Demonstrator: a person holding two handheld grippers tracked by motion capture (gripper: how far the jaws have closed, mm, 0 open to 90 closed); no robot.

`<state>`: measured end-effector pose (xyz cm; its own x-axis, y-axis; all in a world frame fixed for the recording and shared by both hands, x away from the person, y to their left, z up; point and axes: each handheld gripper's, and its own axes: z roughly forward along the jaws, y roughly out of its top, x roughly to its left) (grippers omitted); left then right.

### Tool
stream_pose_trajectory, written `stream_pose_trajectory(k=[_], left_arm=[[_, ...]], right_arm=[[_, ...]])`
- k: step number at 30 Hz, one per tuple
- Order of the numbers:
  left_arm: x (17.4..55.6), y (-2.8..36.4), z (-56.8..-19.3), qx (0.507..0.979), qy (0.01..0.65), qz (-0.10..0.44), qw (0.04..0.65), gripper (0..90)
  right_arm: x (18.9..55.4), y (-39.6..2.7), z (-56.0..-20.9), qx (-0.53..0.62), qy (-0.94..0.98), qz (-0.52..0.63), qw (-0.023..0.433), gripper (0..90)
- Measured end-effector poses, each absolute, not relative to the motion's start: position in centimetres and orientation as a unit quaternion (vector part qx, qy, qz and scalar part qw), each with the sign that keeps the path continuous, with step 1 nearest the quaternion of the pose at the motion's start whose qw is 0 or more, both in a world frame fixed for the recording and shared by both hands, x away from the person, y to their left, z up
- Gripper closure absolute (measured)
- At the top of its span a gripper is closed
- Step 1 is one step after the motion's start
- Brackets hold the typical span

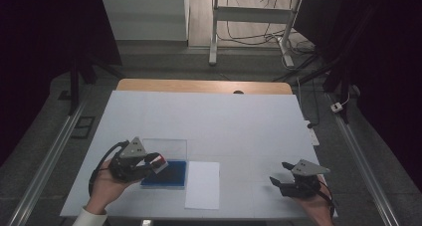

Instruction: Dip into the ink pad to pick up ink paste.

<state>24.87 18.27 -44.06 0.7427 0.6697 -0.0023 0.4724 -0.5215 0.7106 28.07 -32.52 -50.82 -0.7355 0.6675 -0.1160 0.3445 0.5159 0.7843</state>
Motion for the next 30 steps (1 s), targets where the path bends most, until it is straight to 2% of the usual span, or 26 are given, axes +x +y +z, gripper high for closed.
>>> stream_pose_trajectory(k=[10, 30], left_arm=[[25.7, 17.7, -45.8, 0.869, 0.340, 0.116, 0.339, 70.4], [26.6, 16.8, -48.3, 0.882, 0.348, 0.113, 0.297, 70.4]], right_arm=[[28.1, -32.6, -50.8, 0.299, 0.845, 0.391, 0.207, 27.7], [28.1, -32.6, -50.9, 0.300, 0.846, 0.389, 0.206, 27.7]])
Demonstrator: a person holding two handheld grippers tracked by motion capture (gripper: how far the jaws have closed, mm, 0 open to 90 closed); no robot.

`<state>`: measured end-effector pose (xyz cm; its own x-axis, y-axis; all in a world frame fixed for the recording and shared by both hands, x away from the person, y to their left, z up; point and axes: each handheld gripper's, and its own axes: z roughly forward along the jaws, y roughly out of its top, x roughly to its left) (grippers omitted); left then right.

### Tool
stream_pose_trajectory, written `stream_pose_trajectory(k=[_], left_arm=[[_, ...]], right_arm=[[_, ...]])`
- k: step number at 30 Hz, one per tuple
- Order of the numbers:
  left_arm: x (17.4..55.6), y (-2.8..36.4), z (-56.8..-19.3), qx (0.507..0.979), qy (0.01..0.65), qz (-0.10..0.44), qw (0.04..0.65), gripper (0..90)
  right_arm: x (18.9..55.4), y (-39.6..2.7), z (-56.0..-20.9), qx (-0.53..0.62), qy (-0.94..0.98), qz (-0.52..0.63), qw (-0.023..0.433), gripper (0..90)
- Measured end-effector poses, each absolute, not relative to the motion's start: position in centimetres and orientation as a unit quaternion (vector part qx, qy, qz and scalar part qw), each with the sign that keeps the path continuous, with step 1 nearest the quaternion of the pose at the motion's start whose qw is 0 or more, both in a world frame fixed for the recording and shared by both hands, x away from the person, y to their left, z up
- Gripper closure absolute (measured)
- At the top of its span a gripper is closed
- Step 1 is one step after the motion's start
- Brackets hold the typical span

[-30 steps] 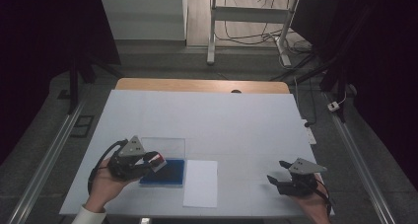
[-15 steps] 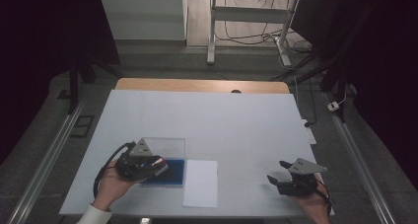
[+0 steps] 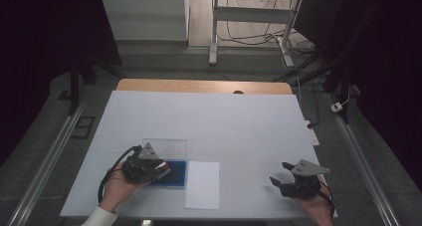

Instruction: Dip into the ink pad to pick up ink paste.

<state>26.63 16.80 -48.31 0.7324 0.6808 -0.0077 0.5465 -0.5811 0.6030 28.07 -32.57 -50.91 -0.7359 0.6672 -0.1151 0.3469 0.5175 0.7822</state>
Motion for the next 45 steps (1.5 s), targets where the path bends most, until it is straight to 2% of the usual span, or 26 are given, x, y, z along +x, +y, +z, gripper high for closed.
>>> stream_pose_trajectory(k=[23, 45], left_arm=[[26.6, 16.0, -48.7, 0.892, 0.346, 0.116, 0.267, 71.0], [26.6, 15.8, -49.0, 0.890, 0.351, 0.118, 0.265, 71.4]], right_arm=[[28.1, -32.4, -51.0, 0.297, 0.848, 0.388, 0.206, 27.7], [28.0, -32.4, -50.9, 0.298, 0.848, 0.387, 0.208, 27.7]])
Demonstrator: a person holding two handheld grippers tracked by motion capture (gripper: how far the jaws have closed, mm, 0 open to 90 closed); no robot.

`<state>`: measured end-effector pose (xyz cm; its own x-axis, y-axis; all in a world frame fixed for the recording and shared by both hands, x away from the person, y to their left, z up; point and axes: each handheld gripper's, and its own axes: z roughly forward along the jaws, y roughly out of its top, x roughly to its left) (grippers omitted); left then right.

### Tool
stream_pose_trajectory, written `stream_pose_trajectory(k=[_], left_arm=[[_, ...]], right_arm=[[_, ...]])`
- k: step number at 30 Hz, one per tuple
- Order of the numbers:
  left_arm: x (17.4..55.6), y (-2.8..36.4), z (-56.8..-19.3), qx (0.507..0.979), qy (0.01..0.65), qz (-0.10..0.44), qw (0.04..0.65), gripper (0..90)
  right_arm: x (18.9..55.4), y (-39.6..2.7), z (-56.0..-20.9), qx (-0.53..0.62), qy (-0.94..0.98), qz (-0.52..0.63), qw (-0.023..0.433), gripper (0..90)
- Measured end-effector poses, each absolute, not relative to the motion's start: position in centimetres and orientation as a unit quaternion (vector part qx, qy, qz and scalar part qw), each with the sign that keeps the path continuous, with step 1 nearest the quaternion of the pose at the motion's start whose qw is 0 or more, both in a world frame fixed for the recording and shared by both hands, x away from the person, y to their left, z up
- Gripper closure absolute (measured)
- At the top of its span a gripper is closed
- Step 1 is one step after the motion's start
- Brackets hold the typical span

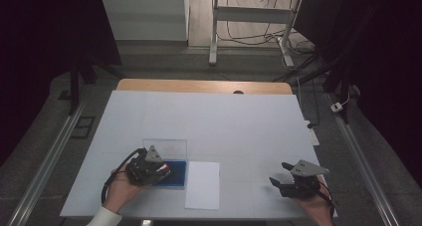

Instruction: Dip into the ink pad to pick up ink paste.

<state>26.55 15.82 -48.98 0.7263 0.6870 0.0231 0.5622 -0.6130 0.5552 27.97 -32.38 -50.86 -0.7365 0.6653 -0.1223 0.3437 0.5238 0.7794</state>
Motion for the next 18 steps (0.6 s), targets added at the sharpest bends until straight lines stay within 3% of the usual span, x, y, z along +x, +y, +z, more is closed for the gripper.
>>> stream_pose_trajectory(k=[18], left_arm=[[26.43, 15.76, -49.06, 0.891, 0.348, 0.123, 0.265, 71.4]], right_arm=[[27.90, -32.35, -50.76, 0.297, 0.847, 0.388, 0.209, 27.8]])
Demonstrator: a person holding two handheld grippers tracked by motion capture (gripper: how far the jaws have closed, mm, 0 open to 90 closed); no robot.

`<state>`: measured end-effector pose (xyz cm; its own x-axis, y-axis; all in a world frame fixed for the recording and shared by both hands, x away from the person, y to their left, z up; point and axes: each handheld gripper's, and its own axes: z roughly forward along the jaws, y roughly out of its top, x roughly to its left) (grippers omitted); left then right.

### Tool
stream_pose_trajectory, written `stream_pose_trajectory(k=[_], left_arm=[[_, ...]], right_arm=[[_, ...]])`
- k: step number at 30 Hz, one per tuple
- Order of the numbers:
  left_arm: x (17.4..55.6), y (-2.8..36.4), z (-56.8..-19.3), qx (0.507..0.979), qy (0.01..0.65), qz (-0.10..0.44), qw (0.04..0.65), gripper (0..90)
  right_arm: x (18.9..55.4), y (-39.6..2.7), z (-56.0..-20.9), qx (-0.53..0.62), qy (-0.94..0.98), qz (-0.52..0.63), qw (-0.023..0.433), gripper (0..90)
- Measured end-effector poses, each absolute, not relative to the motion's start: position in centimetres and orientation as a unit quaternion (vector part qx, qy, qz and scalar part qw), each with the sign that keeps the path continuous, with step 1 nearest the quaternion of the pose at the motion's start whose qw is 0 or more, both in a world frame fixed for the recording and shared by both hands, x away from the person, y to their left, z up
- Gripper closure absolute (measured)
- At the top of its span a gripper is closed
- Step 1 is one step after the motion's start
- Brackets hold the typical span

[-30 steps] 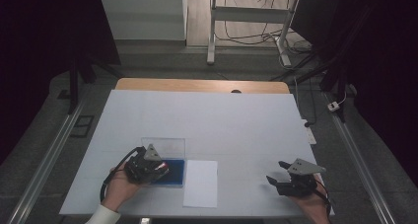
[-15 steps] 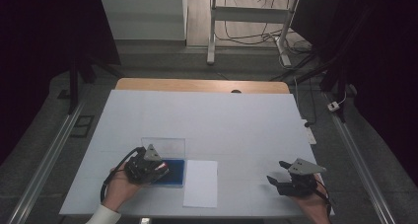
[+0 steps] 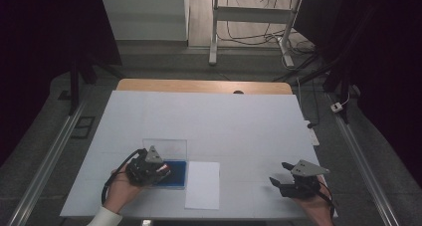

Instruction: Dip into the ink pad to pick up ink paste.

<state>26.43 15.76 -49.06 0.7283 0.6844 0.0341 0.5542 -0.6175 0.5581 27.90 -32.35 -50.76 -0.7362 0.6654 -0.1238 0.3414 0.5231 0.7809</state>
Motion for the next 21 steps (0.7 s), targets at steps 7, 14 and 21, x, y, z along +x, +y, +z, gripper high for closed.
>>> stream_pose_trajectory(k=[7, 14, 21], left_arm=[[26.6, 16.4, -48.7, 0.890, 0.342, 0.113, 0.280, 71.0], [26.2, 17.0, -47.5, 0.873, 0.351, 0.131, 0.312, 70.5], [25.7, 17.7, -46.1, 0.858, 0.352, 0.140, 0.346, 70.4]], right_arm=[[27.9, -32.3, -50.8, 0.297, 0.848, 0.386, 0.208, 27.7], [28.0, -32.7, -50.8, 0.300, 0.844, 0.391, 0.210, 27.7], [27.9, -32.6, -50.7, 0.299, 0.846, 0.388, 0.210, 27.7]])
